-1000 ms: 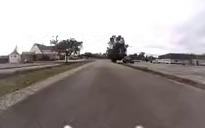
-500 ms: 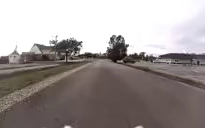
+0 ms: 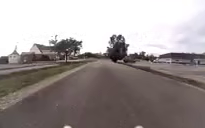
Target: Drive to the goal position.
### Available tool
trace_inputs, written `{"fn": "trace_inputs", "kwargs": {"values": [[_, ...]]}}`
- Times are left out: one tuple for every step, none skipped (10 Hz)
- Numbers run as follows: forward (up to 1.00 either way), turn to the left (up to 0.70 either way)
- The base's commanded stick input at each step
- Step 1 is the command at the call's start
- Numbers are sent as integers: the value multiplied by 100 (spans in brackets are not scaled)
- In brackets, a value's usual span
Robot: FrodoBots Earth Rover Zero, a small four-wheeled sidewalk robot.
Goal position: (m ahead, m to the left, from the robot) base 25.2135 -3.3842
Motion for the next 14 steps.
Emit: {"fn": "trace_inputs", "kwargs": {"values": [[70, 5], [70, 0], [70, 0], [70, 0], [70, 0], [70, 0], [70, 0], [70, 0], [70, 0], [70, 0], [70, 0], [70, 0], [70, 0], [70, -7]]}}
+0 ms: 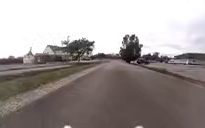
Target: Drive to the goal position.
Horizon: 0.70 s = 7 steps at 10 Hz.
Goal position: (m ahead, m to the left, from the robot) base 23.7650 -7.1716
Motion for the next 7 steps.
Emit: {"fn": "trace_inputs", "kwargs": {"values": [[70, -15], [70, -23], [70, -33], [70, -35], [70, -35], [70, -35], [70, -35]]}}
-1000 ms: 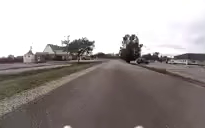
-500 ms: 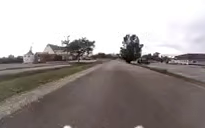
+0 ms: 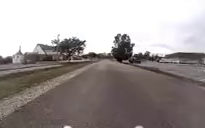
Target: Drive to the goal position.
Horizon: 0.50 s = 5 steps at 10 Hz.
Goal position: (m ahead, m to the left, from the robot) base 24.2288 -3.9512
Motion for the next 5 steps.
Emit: {"fn": "trace_inputs", "kwargs": {"values": [[70, -35], [70, 0], [70, 0], [70, 0], [70, 0]]}}
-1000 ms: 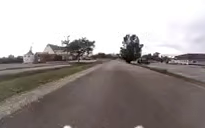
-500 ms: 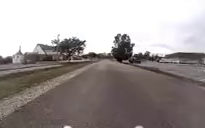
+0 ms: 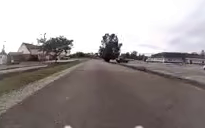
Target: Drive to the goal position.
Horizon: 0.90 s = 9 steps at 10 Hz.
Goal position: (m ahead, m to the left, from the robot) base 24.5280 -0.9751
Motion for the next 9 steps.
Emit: {"fn": "trace_inputs", "kwargs": {"values": [[70, 0], [70, 0], [70, 0], [70, 0], [70, 0], [70, 0], [70, 0], [70, 0], [70, 1]]}}
